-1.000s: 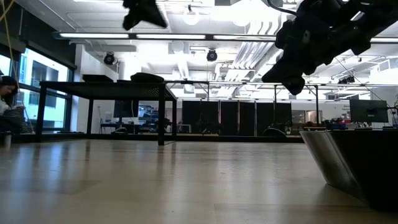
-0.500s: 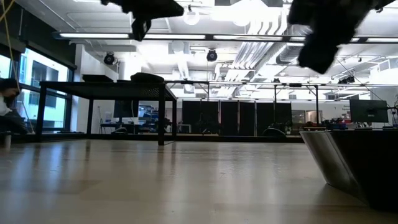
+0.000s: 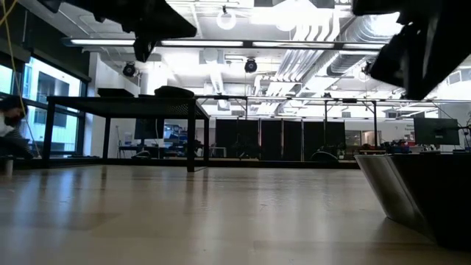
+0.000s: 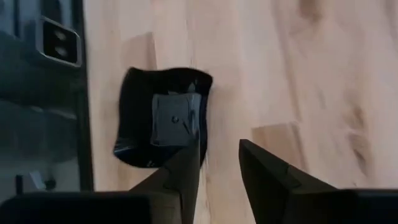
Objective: Pick & Place Mini shaped plates
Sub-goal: Stack the black distorted square plate on the other black distorted square plate on the shelf
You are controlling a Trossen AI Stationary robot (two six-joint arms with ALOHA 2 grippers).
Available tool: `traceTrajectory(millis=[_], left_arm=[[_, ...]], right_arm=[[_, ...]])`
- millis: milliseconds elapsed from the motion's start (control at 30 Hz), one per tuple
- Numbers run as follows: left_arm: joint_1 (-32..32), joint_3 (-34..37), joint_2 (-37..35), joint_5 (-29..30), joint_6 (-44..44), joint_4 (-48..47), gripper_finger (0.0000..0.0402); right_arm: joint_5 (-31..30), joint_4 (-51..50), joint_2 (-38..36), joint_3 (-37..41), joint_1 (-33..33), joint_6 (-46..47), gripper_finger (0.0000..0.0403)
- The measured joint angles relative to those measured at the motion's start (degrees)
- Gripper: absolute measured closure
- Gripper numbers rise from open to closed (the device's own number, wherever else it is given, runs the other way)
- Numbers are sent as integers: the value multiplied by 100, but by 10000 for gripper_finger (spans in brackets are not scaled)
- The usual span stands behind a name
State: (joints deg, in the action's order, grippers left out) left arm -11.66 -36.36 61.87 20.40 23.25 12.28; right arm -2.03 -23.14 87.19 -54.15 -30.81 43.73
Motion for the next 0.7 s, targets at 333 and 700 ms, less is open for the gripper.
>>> traceTrajectory(millis=[333, 700], left_arm=[[1, 0, -2, 24, -29, -308, 401], [0, -1, 0, -255, 125, -982, 401]], right_arm=[[262, 11, 1477, -832, 11, -372, 304], [543, 395, 1622, -841, 58, -98, 398]])
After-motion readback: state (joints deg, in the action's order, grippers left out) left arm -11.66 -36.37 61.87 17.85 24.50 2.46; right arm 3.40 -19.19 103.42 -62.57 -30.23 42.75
